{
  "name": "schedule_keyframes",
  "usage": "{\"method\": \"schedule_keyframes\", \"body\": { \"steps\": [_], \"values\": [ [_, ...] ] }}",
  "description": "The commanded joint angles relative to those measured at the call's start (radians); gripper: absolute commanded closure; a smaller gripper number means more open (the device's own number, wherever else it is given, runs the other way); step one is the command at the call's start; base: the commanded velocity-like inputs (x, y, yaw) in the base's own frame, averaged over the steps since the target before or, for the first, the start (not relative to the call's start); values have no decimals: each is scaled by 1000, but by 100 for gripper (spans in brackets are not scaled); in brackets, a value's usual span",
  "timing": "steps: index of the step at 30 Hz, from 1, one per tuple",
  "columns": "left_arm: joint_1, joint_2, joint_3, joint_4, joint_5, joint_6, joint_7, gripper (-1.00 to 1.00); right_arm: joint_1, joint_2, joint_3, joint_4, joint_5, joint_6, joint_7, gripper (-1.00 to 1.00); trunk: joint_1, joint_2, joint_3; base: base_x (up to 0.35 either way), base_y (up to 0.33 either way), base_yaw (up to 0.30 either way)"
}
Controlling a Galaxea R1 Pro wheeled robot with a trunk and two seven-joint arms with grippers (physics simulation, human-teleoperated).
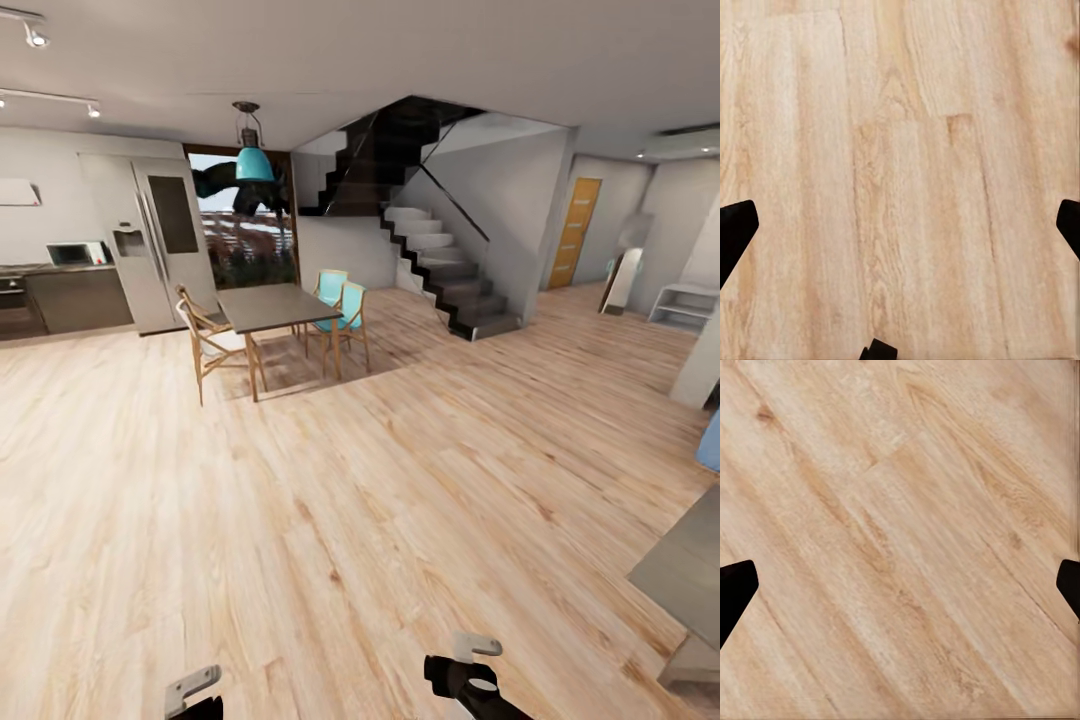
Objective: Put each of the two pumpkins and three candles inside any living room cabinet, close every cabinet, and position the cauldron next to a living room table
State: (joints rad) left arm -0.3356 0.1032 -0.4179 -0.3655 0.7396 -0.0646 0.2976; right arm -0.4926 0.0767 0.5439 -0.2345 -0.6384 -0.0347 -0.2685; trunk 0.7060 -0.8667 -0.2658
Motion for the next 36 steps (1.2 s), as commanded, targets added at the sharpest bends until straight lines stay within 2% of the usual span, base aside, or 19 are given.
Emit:
{"method": "schedule_keyframes", "body": {
  "steps": [1, 19, 26, 36],
  "values": [
    [0, 1, -9, -1, 10, -4, 6, -100, -1, 0, 8, 0, -10, -4, -5, -100, 0, -1, -1, 0, 0, -280],
    [0, 1, -9, -1, 10, -4, 6, -100, -1, 0, 8, 0, -10, -4, -4, -100, 0, -1, -1, 0, 0, -279],
    [0, 1, -9, -1, 10, -4, 6, -100, -1, 0, 7, 2, -12, -4, 41, -100, 0, -1, -1, 0, 0, -279],
    [0, 1, -9, -1, 10, -3, 6, -100, -1, 1, 7, 6, -12, -4, 48, -100, 0, -1, -1, 0, 0, -280]
  ]
}}
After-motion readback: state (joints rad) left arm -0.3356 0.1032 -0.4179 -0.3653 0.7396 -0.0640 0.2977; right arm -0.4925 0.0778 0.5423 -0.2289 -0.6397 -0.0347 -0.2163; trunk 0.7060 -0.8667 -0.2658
